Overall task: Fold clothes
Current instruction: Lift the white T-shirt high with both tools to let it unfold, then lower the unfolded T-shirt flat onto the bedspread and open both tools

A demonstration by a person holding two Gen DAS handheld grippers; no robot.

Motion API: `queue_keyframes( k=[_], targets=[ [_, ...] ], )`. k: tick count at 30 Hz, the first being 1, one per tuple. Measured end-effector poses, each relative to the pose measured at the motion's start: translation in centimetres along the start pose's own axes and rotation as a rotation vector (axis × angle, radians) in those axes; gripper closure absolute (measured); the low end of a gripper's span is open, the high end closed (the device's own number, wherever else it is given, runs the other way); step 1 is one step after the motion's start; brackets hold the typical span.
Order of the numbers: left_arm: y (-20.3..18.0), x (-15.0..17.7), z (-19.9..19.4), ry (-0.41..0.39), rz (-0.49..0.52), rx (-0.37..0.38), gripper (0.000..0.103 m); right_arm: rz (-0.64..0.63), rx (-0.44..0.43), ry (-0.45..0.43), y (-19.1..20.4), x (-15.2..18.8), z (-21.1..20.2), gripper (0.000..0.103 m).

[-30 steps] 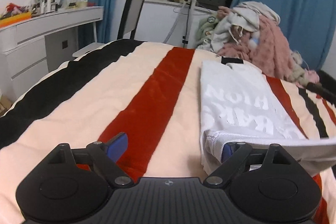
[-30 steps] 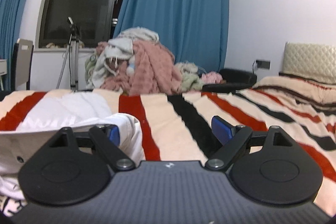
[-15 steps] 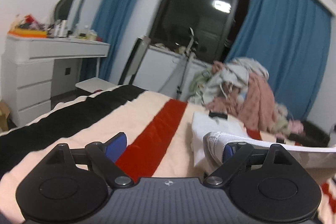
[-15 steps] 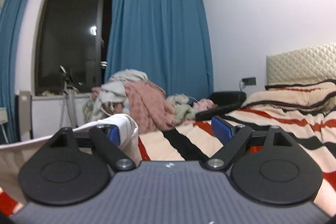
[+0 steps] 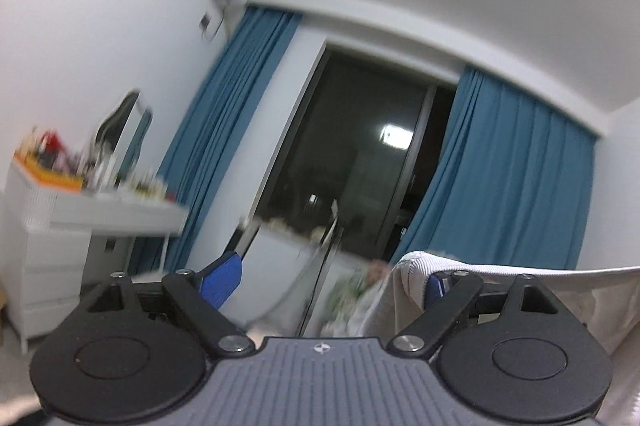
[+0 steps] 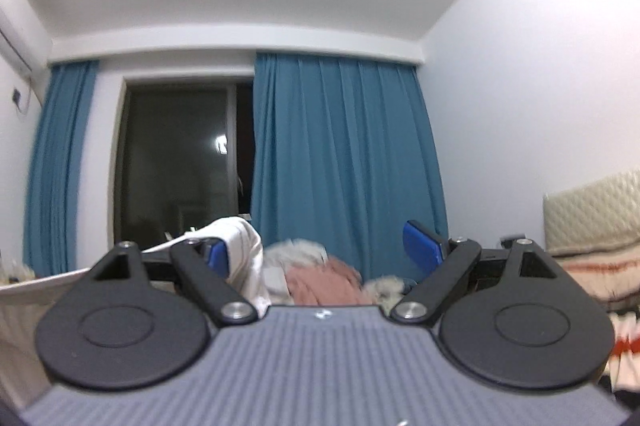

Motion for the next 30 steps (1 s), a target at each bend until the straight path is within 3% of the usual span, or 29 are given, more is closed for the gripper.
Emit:
queue_keyframes(
  k=[6,9,13,16,20,23,28,30],
  targets=[
    [-6.5,-12.3,-1.1,-0.140,0.035,0.053,0.012,0.024,-0.056,-0.084,-1.8,-11.4,2.2,0.016],
    [-10.4,-17.1,-0.2,-0.164,0.047,0.069,0.012,0.036,-0.062,-0.103,-2.6,-16.1,3.7,0.016],
    [-15.2,-20.4,2.9,-0.183,0.078,0.057,0.012,-0.043,-0.033,-0.158,-2.8,-19.8,6.5,0.015],
    [-18.0,-20.9,6.7,-0.176,0.108,0.047,0.012,-0.088,-0.028,-0.128,-2.8,-20.2,9.9,0.015],
    [-20.7,-17.0,15.2,-0.099,0.152,0.027,0.010,-0.138,-0.021,-0.033,-2.3,-16.7,16.6,0.015],
    [-21.9,-11.1,22.3,-0.014,0.188,0.007,0.010,-0.144,-0.017,0.071,-1.9,-12.0,22.1,0.016],
    [-21.5,0.8,34.9,0.119,0.217,-0.022,0.008,-0.140,-0.009,0.259,0.1,-0.2,32.7,0.016],
    [-20.8,6.8,40.6,0.187,0.229,-0.029,0.007,-0.124,-0.004,0.334,1.0,6.0,36.7,0.016]
  ],
)
Point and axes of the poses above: each gripper's, at about its wrist camera, not at the fingertips, and z roughly the way its jaws point, y to its left, x to its underside, the point moved 2 cm from there along z, roughly the way its jaws point, and after that the axes turned 5 degrees about -z, right-handed, at the moved point
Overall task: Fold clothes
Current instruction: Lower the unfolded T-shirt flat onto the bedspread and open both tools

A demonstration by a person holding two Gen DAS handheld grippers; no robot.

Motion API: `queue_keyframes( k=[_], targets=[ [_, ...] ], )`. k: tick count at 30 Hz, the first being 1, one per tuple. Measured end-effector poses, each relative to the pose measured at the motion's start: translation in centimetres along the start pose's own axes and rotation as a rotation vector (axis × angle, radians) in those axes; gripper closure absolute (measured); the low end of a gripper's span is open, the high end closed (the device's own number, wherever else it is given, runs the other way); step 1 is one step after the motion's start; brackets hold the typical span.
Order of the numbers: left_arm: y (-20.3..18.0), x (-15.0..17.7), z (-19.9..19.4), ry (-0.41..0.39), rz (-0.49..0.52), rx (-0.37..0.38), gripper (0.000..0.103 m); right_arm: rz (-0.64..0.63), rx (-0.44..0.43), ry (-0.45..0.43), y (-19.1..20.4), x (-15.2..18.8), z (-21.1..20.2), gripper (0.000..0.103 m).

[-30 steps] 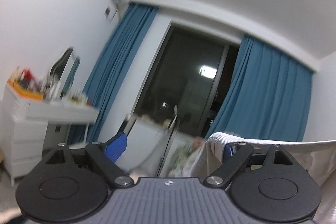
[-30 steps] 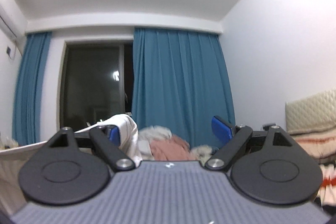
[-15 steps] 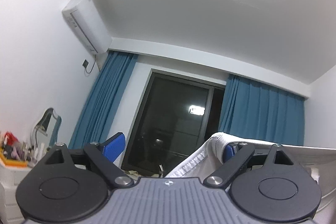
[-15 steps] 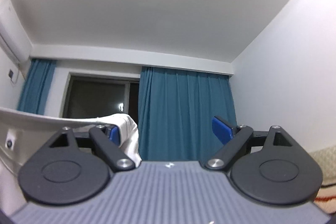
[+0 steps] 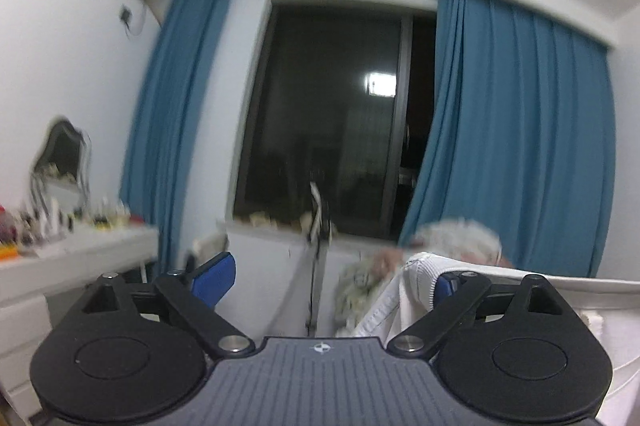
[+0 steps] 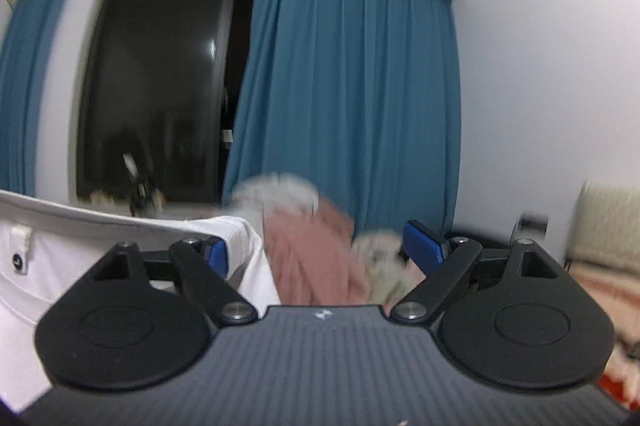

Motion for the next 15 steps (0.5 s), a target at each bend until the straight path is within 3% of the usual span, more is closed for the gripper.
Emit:
queue_keyframes(
  k=[5,8,10,15],
  targets=[
    [-1.8,13.6,15.1,0.237,-0.006,0.012,0.007,0.091,-0.011,0.228,2.7,12.5,13.8,0.017],
    [-2.2,22.1,22.5,0.358,0.015,0.012,0.007,0.055,-0.002,0.341,4.7,20.1,20.2,0.017],
    [-1.7,27.8,26.9,0.455,0.017,0.004,0.007,0.036,-0.016,0.412,5.7,25.3,23.3,0.017],
    [1.0,36.4,35.9,0.655,0.037,-0.013,0.007,-0.007,-0.083,0.605,7.8,34.2,29.0,0.017]
  ],
)
Point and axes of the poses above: each gripper's, at about its wrist camera, not at the fingertips, and z roughly the way its jaws point, y to its left, x to its underside, the point moved 2 cm from there along z, roughly the way its jaws point, and after that the axes turned 5 degrees about -z, right-handed, at the moved point
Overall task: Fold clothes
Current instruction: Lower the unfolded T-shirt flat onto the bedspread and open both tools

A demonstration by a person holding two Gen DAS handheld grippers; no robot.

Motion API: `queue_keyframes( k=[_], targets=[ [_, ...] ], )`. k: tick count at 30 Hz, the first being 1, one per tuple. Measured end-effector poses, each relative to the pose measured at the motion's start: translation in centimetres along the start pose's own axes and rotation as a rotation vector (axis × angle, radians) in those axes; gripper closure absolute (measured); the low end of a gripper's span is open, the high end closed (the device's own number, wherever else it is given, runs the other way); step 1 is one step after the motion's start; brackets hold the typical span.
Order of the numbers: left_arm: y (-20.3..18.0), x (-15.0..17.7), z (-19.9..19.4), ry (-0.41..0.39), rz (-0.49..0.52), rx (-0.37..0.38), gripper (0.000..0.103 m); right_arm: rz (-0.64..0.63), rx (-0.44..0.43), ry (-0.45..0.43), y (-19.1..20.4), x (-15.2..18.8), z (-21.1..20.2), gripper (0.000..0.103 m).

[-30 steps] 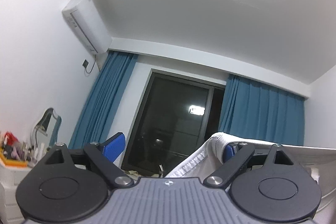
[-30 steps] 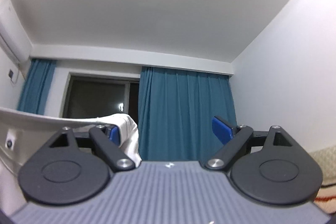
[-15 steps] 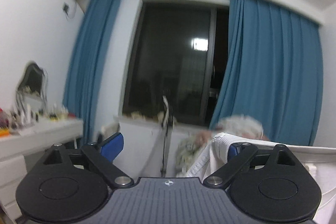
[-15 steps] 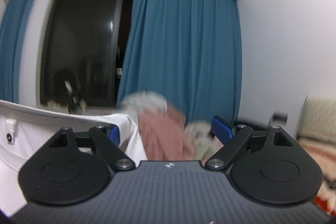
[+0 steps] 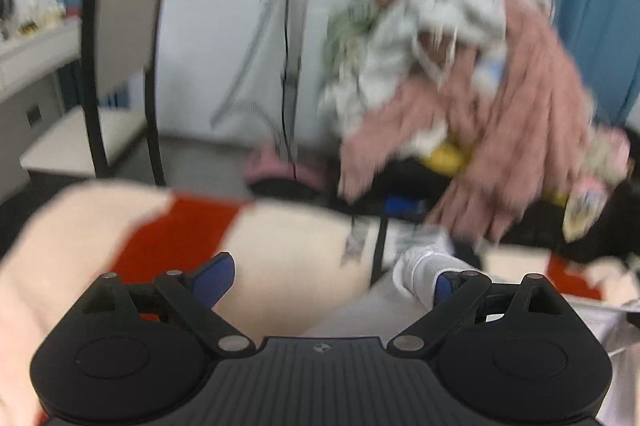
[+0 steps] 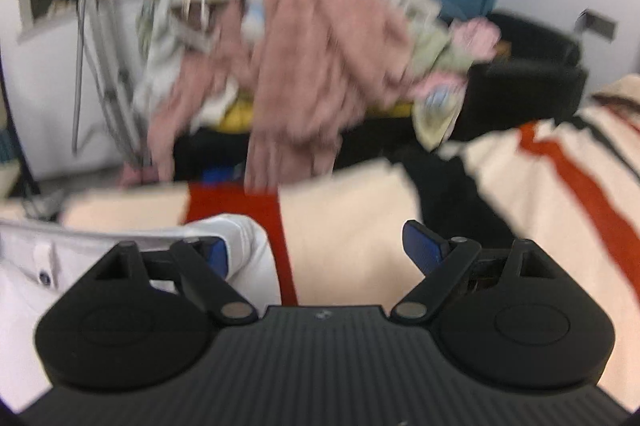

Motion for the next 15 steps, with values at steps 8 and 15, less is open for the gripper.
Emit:
queue_keyframes(
  k=[8,15],
  targets=[
    [0.1,-0.3,0.0,0.081,0.136,0.014,0.007,-0.067,-0.149,0.069,2.3,-0.2,-0.5,0.017],
    [-0.2,-0.8,-13.3,-0.047,0.139,0.066,0.005,-0.008,-0.226,-0.068,2.6,-0.6,-10.6,0.017]
  ],
)
Point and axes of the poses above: each gripper's, at about its wrist camera, not at the fingertips, and z roughly the way its jaws point, y to its left, x to its underside, the point moved 2 cm from there along z, roughly the way its jaws point, and after that the axes turned 5 degrees about -z, right-handed, at the moved point
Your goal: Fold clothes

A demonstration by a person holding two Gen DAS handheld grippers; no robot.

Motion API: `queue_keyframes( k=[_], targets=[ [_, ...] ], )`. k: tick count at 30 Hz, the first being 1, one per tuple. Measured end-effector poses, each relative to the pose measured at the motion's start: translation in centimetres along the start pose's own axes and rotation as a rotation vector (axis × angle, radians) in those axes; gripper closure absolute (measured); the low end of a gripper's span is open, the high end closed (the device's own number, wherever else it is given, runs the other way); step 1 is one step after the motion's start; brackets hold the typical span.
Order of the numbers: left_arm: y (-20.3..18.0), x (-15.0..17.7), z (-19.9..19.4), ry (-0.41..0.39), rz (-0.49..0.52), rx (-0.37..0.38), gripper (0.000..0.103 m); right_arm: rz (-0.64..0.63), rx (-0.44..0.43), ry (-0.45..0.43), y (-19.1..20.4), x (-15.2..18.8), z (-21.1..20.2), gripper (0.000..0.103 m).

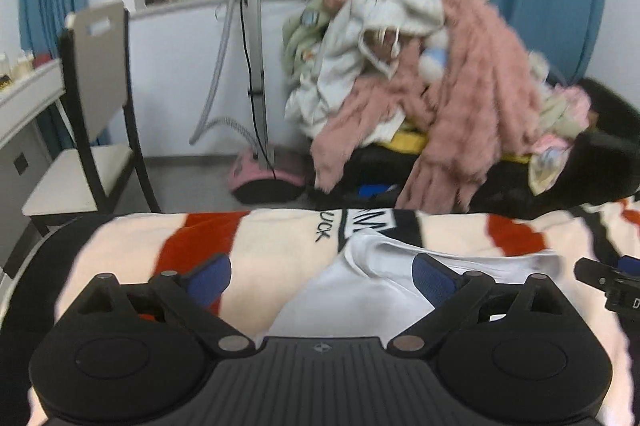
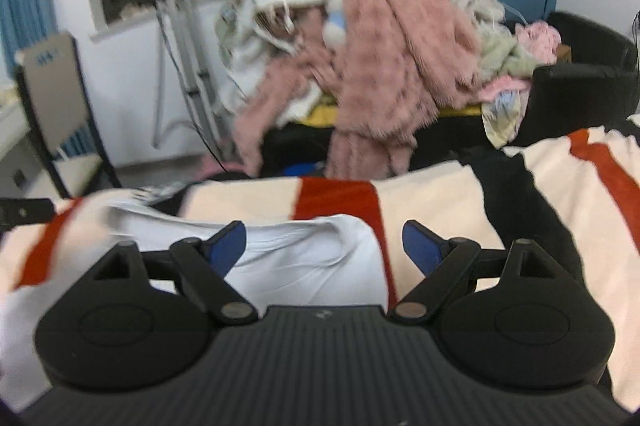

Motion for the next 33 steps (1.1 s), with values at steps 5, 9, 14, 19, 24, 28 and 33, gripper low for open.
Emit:
queue_keyframes(
  k=[5,9,14,19,24,28,33],
  targets=[
    [1.0,2.6,-13.4,-0.108,-0.026,0.028,0.005,-0.019,0.003,-0.095,1.5,1.3,-10.2,0.017],
    [2.4,6.5,-24.2,-0.193,-0.020,0.032,0.005,0.005,-0.004,-0.145,2.0,4.0,-18.4,0.017],
    [3.9,13.2,-34.6,-0.269,0.034,0.059,0.005,-0.031,-0.019,-0.217,2.4,8.3,-28.0,0.017],
    [5.1,19.9,-40.3,-0.304,0.027,0.105,0.005,-0.053,-0.017,-0.313,2.7,12.9,-34.9,0.017],
    [5.1,25.3,-42.5,-0.354,0.079,0.091,0.005,-0.009,-0.031,-0.362,2.4,17.4,-36.9,0.017],
    [4.8,27.7,-41.5,-0.338,0.088,0.097,0.005,0.002,-0.014,-0.346,2.3,20.2,-35.6,0.017],
    [4.3,28.8,-37.4,-0.254,0.104,0.081,0.005,-0.002,-0.008,-0.280,2.1,21.9,-32.9,0.017]
  ],
)
Point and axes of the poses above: each gripper's, at about its wrist camera, not at the fingertips, and z roughly the way its jaws point, y to its left, x to its underside, the point moved 2 cm from there along z, roughly the way its jaws point, and after that the axes turned 5 degrees about -z, right-handed, at the moved point
